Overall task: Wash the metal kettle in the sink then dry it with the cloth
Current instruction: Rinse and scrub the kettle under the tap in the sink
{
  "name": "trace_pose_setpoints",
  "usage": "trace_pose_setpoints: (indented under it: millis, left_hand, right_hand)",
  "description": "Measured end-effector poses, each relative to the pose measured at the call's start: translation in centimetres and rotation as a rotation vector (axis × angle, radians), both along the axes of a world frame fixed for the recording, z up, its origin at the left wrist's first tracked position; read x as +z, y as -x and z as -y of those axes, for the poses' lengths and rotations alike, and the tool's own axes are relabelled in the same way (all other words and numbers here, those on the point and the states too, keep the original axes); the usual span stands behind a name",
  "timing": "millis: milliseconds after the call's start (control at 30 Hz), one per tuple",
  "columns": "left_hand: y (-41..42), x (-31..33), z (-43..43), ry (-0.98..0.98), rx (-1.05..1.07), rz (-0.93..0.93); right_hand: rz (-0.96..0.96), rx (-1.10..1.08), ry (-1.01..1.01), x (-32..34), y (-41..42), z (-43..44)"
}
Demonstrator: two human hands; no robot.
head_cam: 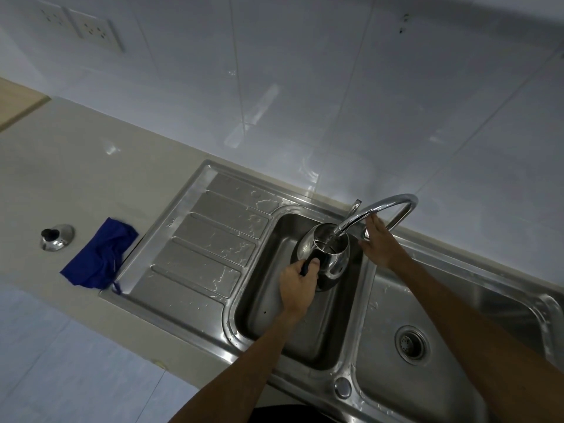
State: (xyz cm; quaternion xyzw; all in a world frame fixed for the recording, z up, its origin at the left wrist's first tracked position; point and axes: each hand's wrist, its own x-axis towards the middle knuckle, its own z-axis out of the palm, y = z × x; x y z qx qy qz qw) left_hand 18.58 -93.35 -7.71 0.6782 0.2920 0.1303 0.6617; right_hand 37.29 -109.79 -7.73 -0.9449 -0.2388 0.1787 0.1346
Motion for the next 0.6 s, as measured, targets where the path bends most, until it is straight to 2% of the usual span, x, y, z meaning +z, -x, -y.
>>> trace_pose_setpoints:
  millis: [600]
  left_hand:
    - [0.0,-0.2,-0.5,0.025,0.009,-0.008]
  right_hand:
    - [-0.019,-0.028,-0.074,-0.9,-1.1,-0.3]
